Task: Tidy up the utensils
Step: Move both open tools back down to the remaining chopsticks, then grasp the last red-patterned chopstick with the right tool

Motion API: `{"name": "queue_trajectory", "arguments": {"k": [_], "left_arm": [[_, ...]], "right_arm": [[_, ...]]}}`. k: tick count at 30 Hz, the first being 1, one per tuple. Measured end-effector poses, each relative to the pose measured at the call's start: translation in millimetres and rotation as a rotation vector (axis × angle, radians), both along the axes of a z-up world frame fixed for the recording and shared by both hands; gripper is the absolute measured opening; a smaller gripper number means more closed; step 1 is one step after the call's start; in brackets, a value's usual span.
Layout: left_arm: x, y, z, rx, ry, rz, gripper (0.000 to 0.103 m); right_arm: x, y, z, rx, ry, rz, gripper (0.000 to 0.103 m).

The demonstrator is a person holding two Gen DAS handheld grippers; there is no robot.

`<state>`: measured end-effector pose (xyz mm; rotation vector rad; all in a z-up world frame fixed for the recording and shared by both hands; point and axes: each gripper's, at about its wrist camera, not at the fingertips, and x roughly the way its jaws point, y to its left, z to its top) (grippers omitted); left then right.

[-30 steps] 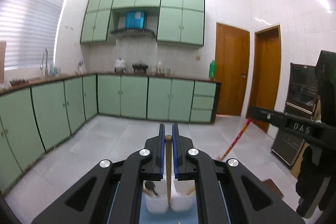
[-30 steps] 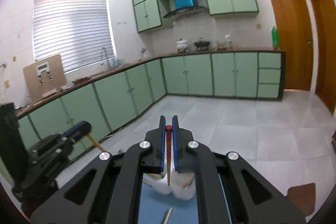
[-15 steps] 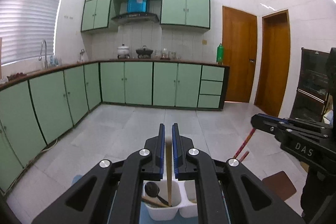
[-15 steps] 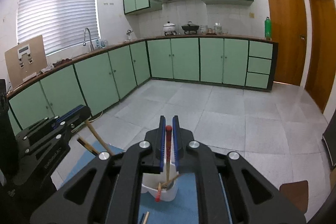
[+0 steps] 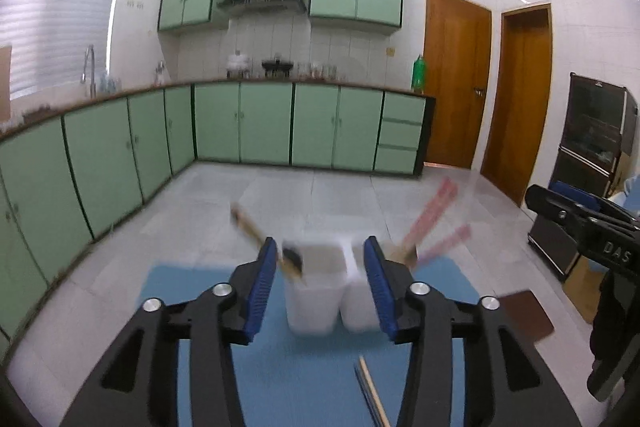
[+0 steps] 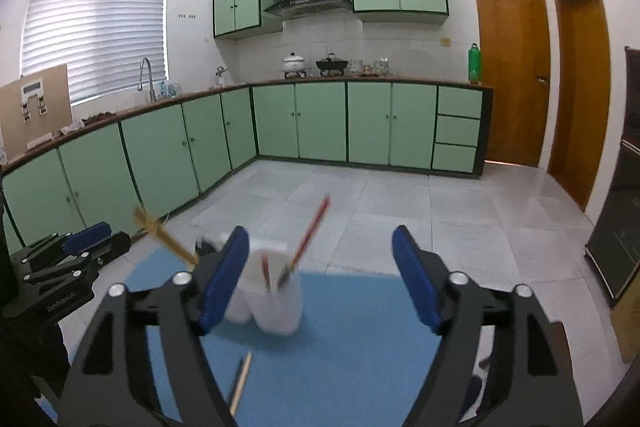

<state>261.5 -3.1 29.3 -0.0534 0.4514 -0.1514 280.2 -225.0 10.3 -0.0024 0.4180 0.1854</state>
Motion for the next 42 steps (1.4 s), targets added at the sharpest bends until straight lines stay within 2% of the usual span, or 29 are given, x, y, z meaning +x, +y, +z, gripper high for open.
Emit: {"name": "queue_trajectory", "arguments": {"k": [3,11,16,20,31,42], "left_arm": [[-22,3,-31,-0.010,0.065,0.013,0.048],[-73,1,-118,0.036,0.247,0.030,0.049],[-91,0,-148,0.050,0.320,0.036,0.049],[-105,-3,-159,0.061,0.343,0.042,0.050],[-110,-3,-164,0.060,0.378,0.057,0.054],[-112,8,-167,0.032,0.391,0.063,0.055]], "right_arm": [[-27,-2,-31,0.011,0.055,0.001,0.079],[-83,8,-126,0.036,0.268,-0.016,0.080],[-106,21,-161,0.051,0.358,-0.003,0.080],[-119,36,-174,0.027,0.390,0.020,0.078],[-128,65,-184,-0.015,0.440,0.087,0.066],[-130,74,-189,-0.074,0.465,0.106,0.062]]}}
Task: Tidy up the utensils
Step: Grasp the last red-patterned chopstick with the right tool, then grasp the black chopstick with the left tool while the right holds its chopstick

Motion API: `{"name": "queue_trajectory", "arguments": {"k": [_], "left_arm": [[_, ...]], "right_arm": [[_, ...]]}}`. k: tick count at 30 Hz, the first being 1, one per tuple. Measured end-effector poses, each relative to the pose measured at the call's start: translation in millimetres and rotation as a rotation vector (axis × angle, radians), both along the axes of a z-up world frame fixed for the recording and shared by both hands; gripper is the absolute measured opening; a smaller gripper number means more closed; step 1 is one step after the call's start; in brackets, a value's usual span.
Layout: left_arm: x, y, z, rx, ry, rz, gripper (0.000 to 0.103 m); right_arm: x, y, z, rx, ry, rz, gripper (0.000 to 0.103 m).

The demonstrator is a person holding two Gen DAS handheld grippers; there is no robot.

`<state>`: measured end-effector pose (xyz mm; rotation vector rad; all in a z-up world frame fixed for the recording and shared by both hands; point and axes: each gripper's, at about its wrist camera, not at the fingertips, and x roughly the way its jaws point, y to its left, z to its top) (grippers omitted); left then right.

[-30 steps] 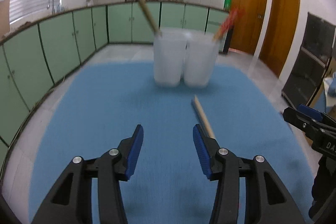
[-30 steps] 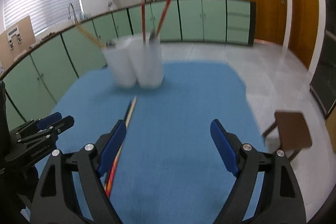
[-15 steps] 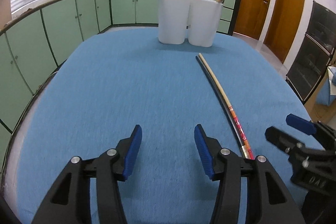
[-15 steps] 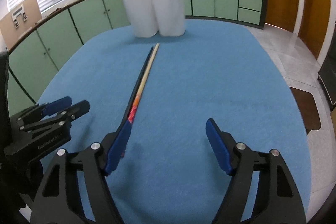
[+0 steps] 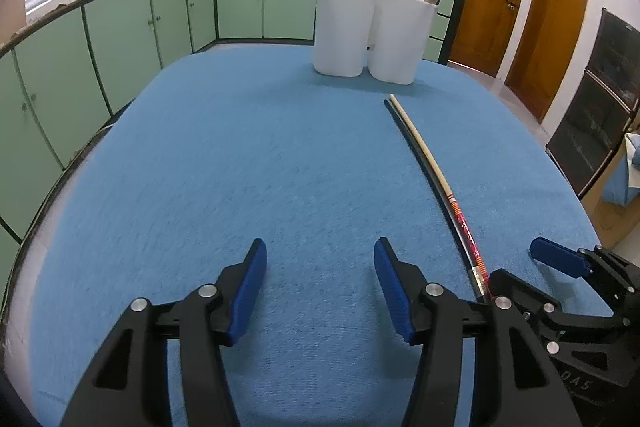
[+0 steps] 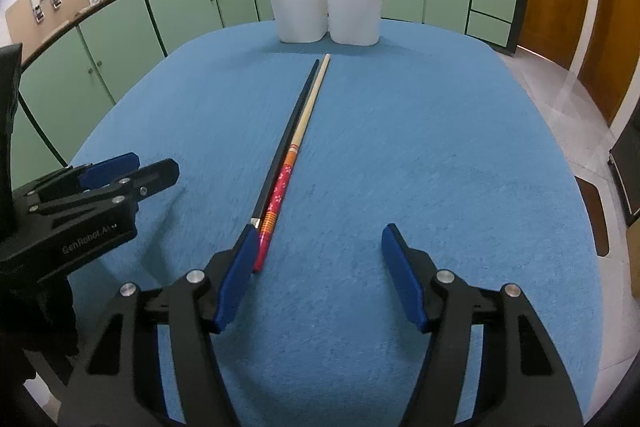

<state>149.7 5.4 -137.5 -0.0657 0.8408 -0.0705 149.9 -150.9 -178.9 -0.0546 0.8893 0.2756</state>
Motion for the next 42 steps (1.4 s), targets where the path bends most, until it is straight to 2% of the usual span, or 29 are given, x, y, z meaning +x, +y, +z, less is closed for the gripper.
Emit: {"name": "queue_trajectory", "arguments": {"k": [5,9,11,14,16,18,24,30,35,42], "left_arm": [[0,3,-1,-0.015,0.004,0.009,0.055],[0,4,-1,-0.017,0.002,0.015,0.055],[0,4,-1,-0.015,0.002,0.015,0.055],[-1,4,-1,-0.008,0.000,0.017,0.055],[-2,3,0,-0.001,-0.002,0.015,0.055],[-2,1,0,0.011,-0.003,0.011,0.055],[-3,-8,1,0.021,-0.002,-0.004,0.055],[-8,-28,5,0.014,-0.013,-0.045,0.055],[-12,-46,4,0.007,-0.010,-0.077,0.055],[-16,-64,0,0.016,0.007,-0.107,0.055]], "right_arm": [[0,6,-2,-0.015,0.009,0.013,0.061],[-1,11,-2,-0.026,0.006,0.026,0.054],[-1,11,-1,-0.023,0.008,0.031,0.047],[-1,10,-1,-0.011,0.008,0.039,0.030],[-1,9,-1,0.004,0.012,0.048,0.013],[-1,8,-1,0.018,0.017,0.059,0.006],[-2,1,1,0.019,0.002,0.041,0.005],[3,-30,4,-0.027,-0.026,-0.066,0.005],[6,-62,0,-0.009,-0.011,-0.150,0.005],[12,-80,-1,0.005,-0.012,-0.184,0.005]]}}
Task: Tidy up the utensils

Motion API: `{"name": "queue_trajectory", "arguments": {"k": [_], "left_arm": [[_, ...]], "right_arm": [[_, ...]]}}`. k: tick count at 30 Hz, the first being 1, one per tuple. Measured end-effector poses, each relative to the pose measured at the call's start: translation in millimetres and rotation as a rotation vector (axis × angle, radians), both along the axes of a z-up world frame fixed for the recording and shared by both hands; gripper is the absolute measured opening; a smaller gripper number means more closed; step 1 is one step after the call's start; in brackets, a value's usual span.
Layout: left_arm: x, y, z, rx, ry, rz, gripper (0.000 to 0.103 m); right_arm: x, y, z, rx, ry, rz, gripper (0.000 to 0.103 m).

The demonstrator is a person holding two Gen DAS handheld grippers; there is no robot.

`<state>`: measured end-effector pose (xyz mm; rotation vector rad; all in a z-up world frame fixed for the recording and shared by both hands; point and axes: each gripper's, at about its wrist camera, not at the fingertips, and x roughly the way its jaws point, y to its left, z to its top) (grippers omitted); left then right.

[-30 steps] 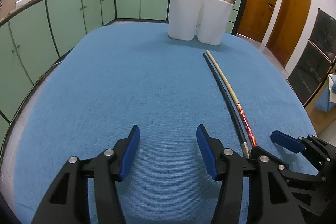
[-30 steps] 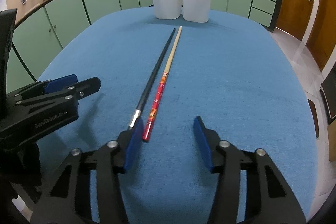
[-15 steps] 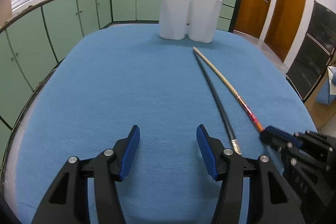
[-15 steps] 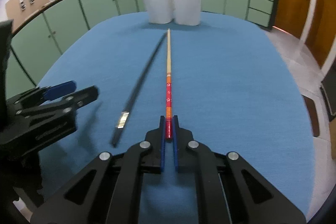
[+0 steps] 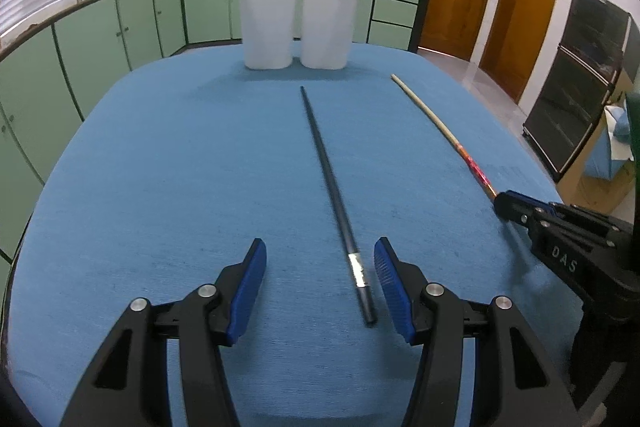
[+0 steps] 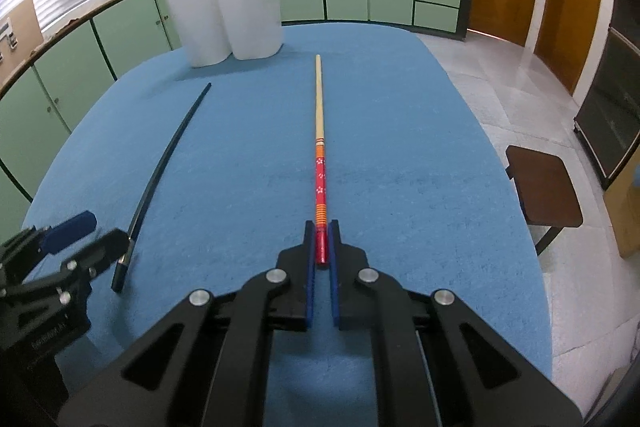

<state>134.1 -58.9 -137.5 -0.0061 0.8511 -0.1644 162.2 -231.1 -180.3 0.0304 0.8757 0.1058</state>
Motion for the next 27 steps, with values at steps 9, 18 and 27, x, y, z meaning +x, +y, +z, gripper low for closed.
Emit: {"name": "queue_trajectory", "arguments": {"k": [9,18,27], "left_arm": [[0,-8,-5,0.016,0.022,0.003,0.041],[1,-1,-5,-0.017,0.029,0.030,0.007],[18,26,-5,-0.050,0.033,0.109,0.007]], "right_arm": [[-3,2,-1,0.002,0.000,0.020,0.005],[-5,8,0,0.009,0.002,0.058,0.005],[-2,25,0,0.004,0.009,0.106,0.008]]}}
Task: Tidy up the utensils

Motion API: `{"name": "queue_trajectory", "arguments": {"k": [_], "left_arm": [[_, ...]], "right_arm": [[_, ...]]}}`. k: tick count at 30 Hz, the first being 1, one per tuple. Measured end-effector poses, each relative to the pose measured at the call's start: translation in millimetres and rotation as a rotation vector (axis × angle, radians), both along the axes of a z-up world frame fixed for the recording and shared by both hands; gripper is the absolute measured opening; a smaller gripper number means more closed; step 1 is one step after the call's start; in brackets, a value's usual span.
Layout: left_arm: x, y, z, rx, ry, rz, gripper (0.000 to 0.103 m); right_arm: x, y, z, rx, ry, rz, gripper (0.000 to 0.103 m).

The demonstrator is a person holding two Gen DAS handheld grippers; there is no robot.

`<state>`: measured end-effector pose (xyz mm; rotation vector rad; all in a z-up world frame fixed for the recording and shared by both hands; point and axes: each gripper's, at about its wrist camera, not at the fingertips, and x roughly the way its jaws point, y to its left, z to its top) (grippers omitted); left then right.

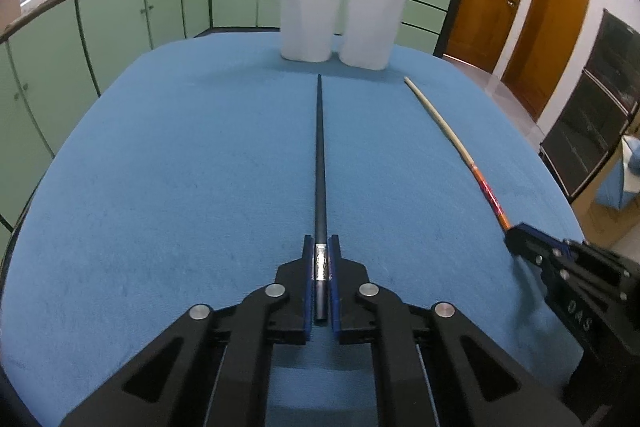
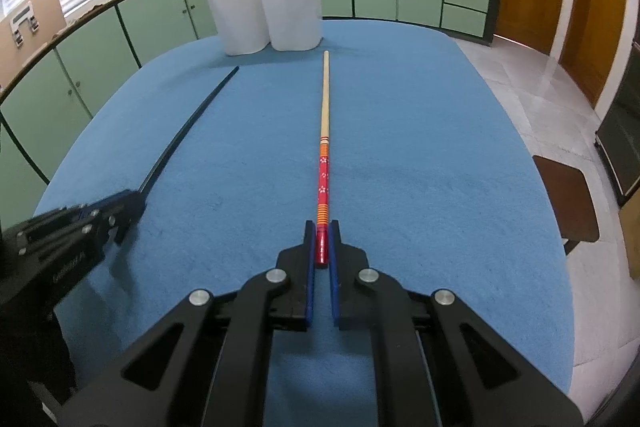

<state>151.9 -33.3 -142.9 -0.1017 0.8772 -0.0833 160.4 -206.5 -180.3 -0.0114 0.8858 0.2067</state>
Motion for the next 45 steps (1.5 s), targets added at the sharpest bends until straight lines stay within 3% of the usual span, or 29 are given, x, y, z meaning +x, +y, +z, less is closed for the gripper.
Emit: {"name": "queue_trajectory", "arguments": {"k": [2,6,8,11,19,26,30,38,42,43,45], "left_arm": [[2,4,0,-0.025,0.001,-0.003,0.007],[-5,8,0,-0.035,-0.006,-0.034,0.013],[-12,13,0,-0.033,-0.015,-0.042,0.027],[-24,17,0,-0.033,-0.021,-0.053,0.035],[-29,7,1,0.029,-0.015,-0.079,0.039],[-28,1,1,0.054,-0.011,-0.080,0.039],[-26,0,0,0.054,-0.010,-0.077,0.038],[-20,-6,-1,0.069,-0.009,-0.066,0.022],[-18,-15,-1,0.095,-0.010,-0.068,0.014],[-18,-17,-1,0.100,-0.011,-0.070,0.009],[-17,-20,-1,0.111,-0.012,-0.070,0.009]], "right_arm": [[-3,2,1,-0.011,-0.007,0.005,0.011],[-9,-2,2,-0.018,-0.013,0.016,0.031],[-16,-6,3,-0.014,-0.015,0.016,0.032],[-25,-13,2,-0.002,-0.010,0.012,0.034],[-24,-7,2,-0.004,-0.007,0.023,0.036],[-23,-9,2,0.018,-0.004,0.023,0.036],[-19,-9,2,0.019,-0.005,0.019,0.029],[-9,2,0,-0.009,0.002,0.036,0.017],[-6,3,-1,-0.010,0.006,0.032,0.006],[-6,4,-1,-0.012,0.004,0.032,0.006],[-6,2,0,-0.010,0.002,0.029,0.005]]}}
